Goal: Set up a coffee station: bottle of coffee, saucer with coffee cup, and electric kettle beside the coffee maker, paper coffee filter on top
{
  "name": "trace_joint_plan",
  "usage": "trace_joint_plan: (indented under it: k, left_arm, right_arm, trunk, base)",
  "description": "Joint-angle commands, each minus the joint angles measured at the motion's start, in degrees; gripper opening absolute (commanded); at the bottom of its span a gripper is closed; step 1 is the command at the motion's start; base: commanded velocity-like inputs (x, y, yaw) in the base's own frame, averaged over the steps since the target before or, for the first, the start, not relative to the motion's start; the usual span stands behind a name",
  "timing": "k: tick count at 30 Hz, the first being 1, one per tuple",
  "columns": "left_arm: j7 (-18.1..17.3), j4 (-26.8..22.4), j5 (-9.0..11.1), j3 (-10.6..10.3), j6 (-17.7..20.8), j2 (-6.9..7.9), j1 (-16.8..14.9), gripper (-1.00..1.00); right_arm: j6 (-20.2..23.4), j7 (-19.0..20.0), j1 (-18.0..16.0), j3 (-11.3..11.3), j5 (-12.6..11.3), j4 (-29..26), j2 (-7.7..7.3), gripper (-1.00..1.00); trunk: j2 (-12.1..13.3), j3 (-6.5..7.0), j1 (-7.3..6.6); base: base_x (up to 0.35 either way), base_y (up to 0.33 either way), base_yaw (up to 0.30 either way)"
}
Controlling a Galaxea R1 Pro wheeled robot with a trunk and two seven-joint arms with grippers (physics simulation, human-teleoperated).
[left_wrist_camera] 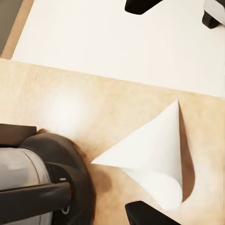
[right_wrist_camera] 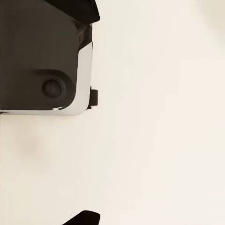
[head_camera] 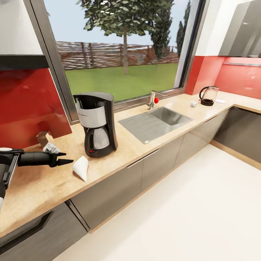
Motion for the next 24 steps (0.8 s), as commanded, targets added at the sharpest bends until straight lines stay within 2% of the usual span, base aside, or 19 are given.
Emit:
trace_joint_plan:
  k: [1,5,8,13,18,24]
  left_arm:
    - [-0.48,-0.05,-0.48,0.1,0.59,-0.01,0.05,1.0]
    - [-0.42,-0.05,-0.57,0.14,0.56,0.07,1.14,1.0]
    - [-0.41,-0.05,-1.48,0.14,0.56,0.11,1.66,1.0]
    - [-0.4,0.0,-4.57,0.08,0.42,0.05,1.99,1.0]
    - [-0.43,0.02,-4.93,0.1,0.38,0.04,2.67,1.0]
    - [-0.48,0.04,-5.04,0.16,0.38,0.04,2.81,1.0]
  right_arm:
    - [-0.16,-0.02,-0.03,-0.03,0.06,0.01,0.0,1.0]
    - [-0.16,-0.03,-0.03,-0.03,0.04,0.01,0.0,1.0]
    - [-0.16,-0.02,-0.03,-0.02,0.05,0.01,0.0,1.0]
    - [-0.16,0.03,-0.03,0.05,0.11,0.01,0.0,1.0]
    - [-0.16,-0.01,-0.03,-0.01,0.12,0.01,-0.06,1.0]
    - [-0.16,-0.02,-0.03,-0.03,0.12,0.01,-0.08,1.0]
  trunk:
    - [-0.11,-0.11,0.03]
    - [-0.11,-0.11,0.03]
    - [-0.11,-0.11,0.03]
    - [-0.11,-0.11,0.03]
    - [-0.11,-0.11,0.03]
    - [-0.11,-0.11,0.03]
  base:
    - [0.005,0.005,-0.005]
    - [0.002,0.002,-0.119]
    - [0.0,0.0,-0.209]
    - [0.06,0.05,-0.061]
    - [0.176,0.157,-0.005]
    - [0.038,0.034,0.0]
